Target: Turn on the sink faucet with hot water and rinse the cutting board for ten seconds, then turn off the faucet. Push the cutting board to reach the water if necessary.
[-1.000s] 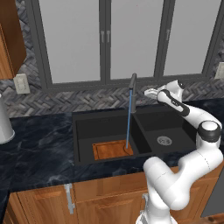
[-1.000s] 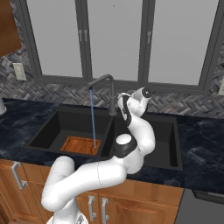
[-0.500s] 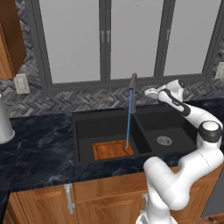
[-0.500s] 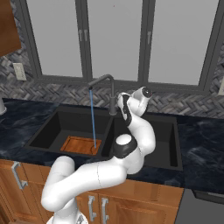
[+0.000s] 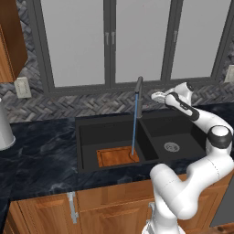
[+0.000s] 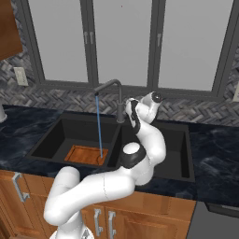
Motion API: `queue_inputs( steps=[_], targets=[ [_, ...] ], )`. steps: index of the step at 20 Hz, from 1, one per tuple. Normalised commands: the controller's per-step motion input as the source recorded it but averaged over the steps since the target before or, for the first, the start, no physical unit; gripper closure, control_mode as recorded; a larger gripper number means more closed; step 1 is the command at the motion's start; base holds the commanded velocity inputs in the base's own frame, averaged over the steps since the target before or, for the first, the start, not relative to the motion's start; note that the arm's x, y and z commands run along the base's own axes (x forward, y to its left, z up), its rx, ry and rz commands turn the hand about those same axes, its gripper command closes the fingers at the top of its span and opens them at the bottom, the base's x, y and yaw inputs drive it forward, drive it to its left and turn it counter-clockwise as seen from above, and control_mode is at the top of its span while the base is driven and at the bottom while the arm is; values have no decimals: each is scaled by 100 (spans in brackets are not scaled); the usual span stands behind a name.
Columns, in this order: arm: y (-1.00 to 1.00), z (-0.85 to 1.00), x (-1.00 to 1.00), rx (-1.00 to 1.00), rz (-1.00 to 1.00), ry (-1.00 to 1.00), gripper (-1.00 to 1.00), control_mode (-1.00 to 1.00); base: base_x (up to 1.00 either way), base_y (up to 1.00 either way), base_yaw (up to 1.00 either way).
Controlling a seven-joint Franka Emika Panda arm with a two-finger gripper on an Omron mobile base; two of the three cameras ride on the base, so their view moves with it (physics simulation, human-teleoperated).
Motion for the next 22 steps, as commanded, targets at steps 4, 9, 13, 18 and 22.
queue_inputs(
  steps=[4, 9, 13, 18, 22],
  targets=[
    [-24, -11, 0, 0, 0, 3, 100, -100, 0, 0, 0],
    [-26, -14, 0, 0, 0, 6, 100, -100, 0, 0, 0],
    [-11, -16, -4, 0, 0, 6, 100, -100, 0, 0, 0],
    [-8, -14, -7, 0, 0, 6, 100, -100, 0, 0, 0],
    [-15, -13, -3, 0, 0, 4, 100, -100, 0, 0, 0]
  ],
)
